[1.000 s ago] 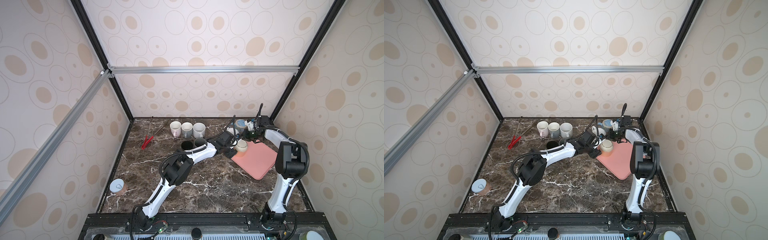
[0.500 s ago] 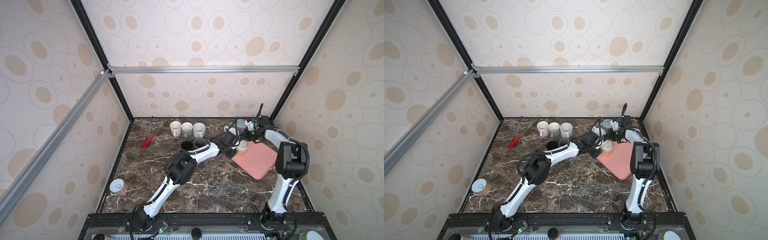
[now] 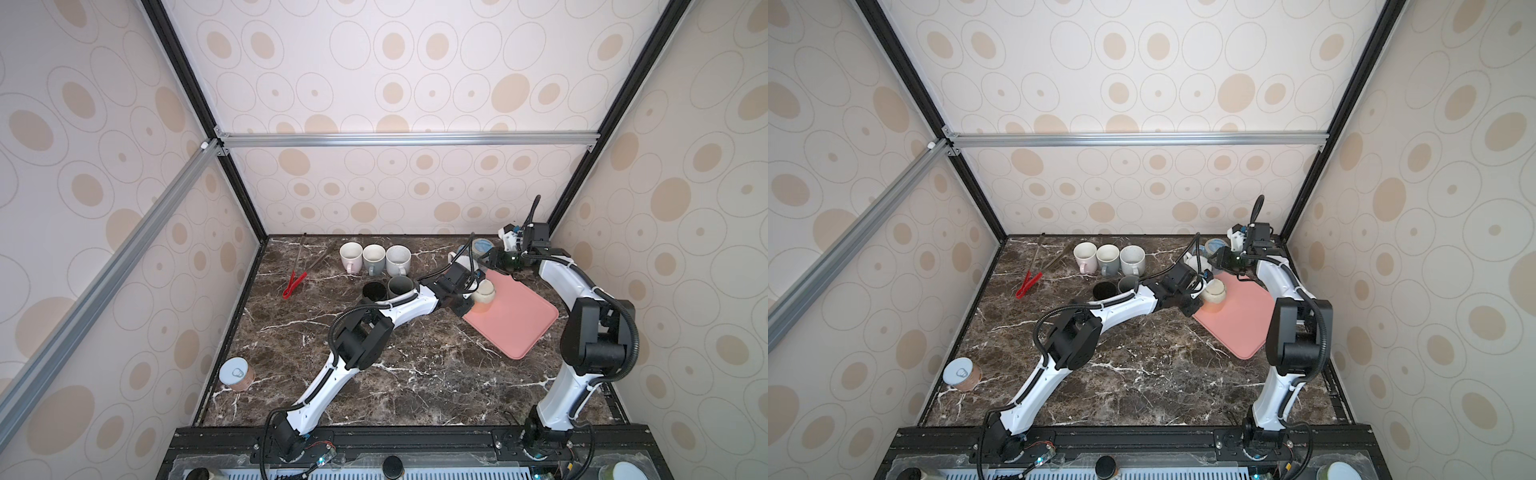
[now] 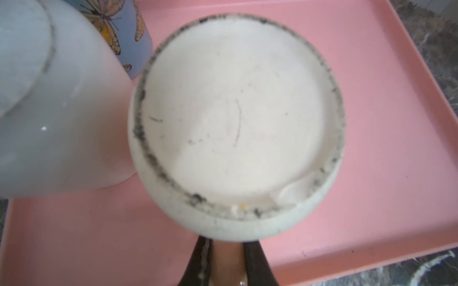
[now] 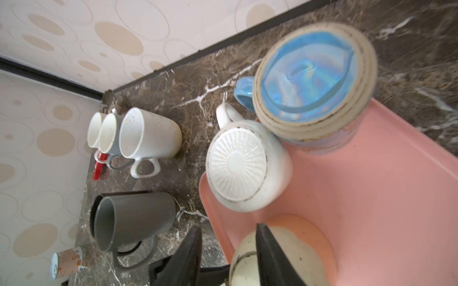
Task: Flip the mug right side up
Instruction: 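Lift the peach mug off the tray with the left gripper while the right releases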
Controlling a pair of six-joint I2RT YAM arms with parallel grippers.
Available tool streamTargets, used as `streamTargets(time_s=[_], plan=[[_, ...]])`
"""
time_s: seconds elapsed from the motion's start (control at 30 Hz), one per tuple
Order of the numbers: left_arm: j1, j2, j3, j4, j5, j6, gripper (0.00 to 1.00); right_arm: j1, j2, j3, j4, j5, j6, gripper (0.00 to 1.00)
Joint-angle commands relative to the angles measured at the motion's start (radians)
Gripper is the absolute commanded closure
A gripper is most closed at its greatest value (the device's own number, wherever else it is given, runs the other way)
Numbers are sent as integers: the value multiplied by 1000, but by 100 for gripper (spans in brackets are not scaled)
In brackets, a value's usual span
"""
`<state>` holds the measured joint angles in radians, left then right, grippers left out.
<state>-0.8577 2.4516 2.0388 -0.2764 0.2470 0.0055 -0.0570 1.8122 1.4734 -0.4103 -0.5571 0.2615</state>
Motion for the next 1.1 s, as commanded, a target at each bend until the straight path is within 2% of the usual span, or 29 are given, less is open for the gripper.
streamTargets(time_s=[0.0, 0.23, 0.33, 0.53, 0.7, 1.07], plan=[[16, -105, -57, 140, 84, -70, 100, 3, -69, -29, 24, 45, 68, 60], [78, -239, -296, 461, 217, -269, 100, -4, -220, -144, 132, 114, 166, 60], [100, -269, -362, 596, 297, -350, 100, -5, -278, -204, 192, 133, 205, 59], [127, -308, -449, 822, 387, -514, 100, -6, -379, -284, 261, 163, 273, 59], [148, -328, -478, 977, 437, -653, 100, -6, -450, -369, 390, 80, 366, 61], [174, -417, -477, 1179, 455, -821, 100, -6, -626, -450, 592, 7, 454, 61]])
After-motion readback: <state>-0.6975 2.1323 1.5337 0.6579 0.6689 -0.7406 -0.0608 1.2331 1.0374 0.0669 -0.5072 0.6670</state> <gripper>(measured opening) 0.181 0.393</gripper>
